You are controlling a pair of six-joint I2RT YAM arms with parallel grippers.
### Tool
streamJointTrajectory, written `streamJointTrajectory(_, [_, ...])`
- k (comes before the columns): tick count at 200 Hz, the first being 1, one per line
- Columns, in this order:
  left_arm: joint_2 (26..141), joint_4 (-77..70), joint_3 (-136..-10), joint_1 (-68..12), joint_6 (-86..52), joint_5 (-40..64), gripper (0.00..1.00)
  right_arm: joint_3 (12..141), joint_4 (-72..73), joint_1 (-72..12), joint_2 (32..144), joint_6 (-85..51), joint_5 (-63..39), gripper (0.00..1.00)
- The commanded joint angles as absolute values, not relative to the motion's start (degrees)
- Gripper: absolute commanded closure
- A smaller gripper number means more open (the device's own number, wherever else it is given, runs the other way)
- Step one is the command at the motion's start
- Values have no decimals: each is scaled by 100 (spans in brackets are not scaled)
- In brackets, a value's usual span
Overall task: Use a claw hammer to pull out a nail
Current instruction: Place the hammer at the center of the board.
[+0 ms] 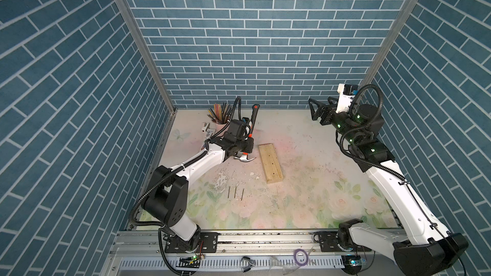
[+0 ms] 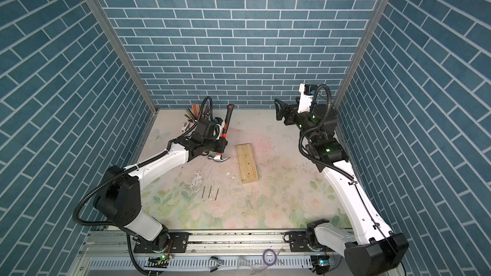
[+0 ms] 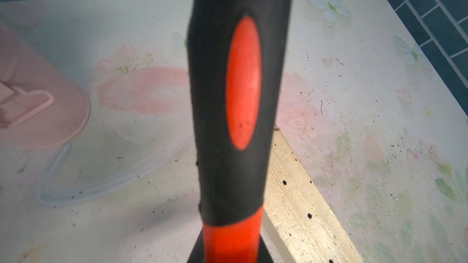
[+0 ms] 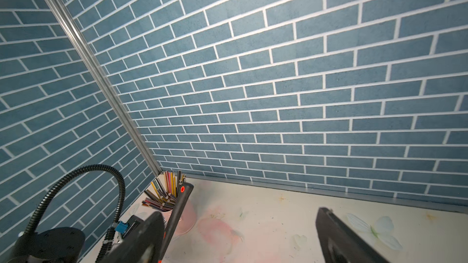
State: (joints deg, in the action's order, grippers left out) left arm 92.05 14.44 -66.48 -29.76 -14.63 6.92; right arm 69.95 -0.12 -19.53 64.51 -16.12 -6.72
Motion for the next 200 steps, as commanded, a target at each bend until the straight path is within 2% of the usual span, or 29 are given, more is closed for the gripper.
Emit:
streamJointTrajectory(1, [9322,1396,-6662,-2936,-1618,650,100,6879,-138,-1938,6326,-1397,-281,7])
streamJointTrajectory(138, [10640,1907,-6890,-2928,-1763,804,100,5555,-323,-1942,5757,-1145,1820,7])
streamJointTrajectory(200, [10920,2008,-6979,-2923,-1794,631,100,5353,-270,-1932,5862,-1077,2138,7])
